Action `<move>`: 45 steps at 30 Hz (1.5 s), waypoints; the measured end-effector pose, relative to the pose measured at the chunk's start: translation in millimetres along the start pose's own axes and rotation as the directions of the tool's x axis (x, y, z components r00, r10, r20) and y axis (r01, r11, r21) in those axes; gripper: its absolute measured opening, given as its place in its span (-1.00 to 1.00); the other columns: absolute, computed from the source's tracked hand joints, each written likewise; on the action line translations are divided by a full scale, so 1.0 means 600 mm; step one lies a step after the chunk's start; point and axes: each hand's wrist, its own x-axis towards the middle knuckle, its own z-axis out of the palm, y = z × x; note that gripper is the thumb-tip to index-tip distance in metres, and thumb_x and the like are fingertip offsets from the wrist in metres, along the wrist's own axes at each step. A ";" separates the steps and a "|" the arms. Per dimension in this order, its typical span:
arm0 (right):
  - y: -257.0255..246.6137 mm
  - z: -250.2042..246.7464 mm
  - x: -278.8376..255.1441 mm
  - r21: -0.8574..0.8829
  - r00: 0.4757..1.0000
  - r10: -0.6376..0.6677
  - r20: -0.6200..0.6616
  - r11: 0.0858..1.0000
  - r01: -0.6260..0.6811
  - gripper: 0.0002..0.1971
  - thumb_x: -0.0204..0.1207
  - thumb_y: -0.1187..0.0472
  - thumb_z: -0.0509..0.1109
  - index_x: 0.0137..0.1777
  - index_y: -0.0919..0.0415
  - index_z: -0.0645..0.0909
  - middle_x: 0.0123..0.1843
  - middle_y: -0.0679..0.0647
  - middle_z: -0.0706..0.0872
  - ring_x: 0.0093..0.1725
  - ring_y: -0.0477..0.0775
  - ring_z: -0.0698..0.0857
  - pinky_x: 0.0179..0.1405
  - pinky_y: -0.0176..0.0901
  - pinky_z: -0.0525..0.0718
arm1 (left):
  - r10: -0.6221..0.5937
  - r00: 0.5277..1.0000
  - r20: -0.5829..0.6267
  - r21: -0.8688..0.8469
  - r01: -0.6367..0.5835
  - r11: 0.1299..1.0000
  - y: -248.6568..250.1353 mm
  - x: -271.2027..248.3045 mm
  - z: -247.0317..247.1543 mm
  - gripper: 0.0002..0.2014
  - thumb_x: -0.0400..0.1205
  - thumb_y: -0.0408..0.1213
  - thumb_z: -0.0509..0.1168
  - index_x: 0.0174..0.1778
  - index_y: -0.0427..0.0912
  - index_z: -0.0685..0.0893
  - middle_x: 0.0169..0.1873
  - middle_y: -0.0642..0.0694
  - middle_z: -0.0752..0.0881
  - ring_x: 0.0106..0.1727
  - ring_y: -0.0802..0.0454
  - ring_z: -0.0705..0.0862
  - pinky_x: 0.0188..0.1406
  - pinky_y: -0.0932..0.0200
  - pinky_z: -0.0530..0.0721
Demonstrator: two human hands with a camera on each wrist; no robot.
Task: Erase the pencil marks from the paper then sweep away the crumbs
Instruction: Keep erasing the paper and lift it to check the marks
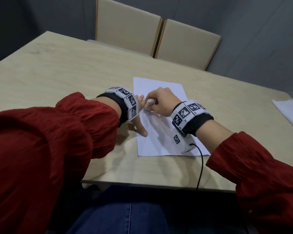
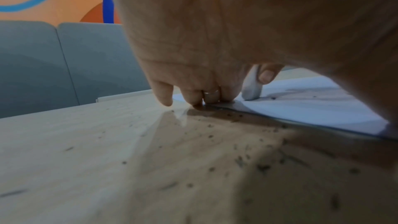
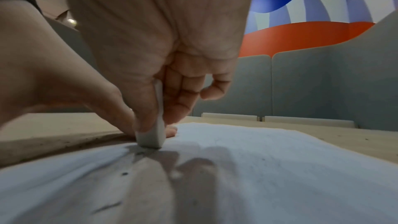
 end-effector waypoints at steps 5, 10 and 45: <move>0.005 -0.001 -0.067 -0.112 0.990 -0.103 0.094 0.987 0.114 -0.91 0.42 0.11 0.46 -0.13 -0.11 0.73 -0.47 -0.38 0.53 -0.30 -0.13 0.53 -0.09 -0.19 0.35 | -0.051 0.998 0.029 0.021 0.050 0.998 -0.005 0.019 0.009 0.39 0.24 0.50 0.39 0.67 -0.11 -0.37 0.68 -0.13 -0.35 0.71 -0.13 -0.22 0.68 -0.18 -0.05; -0.018 -0.013 -0.015 -0.252 0.996 -0.087 -0.035 0.965 0.075 -0.89 0.40 0.15 0.38 -0.21 -0.09 0.71 -0.28 -0.26 0.70 -0.10 -0.07 0.61 0.00 -0.06 0.18 | -0.014 1.000 -0.018 -0.048 0.013 0.999 -0.015 0.020 0.014 0.42 0.06 0.54 0.44 0.72 0.04 -0.14 0.71 -0.14 -0.03 0.69 -0.14 0.08 0.63 -0.19 0.15; 0.000 -0.023 -0.114 -0.248 0.954 -0.221 0.204 0.931 0.268 -0.97 0.49 -0.03 0.46 -0.11 -0.21 0.72 -0.42 -0.80 0.41 -0.28 -0.52 0.47 -0.05 -0.19 0.10 | -0.014 1.000 -0.026 -0.034 0.013 0.999 -0.021 0.054 0.034 0.56 0.01 0.59 0.39 0.68 -0.15 -0.35 0.69 -0.15 -0.32 0.71 -0.15 -0.24 0.65 -0.30 -0.06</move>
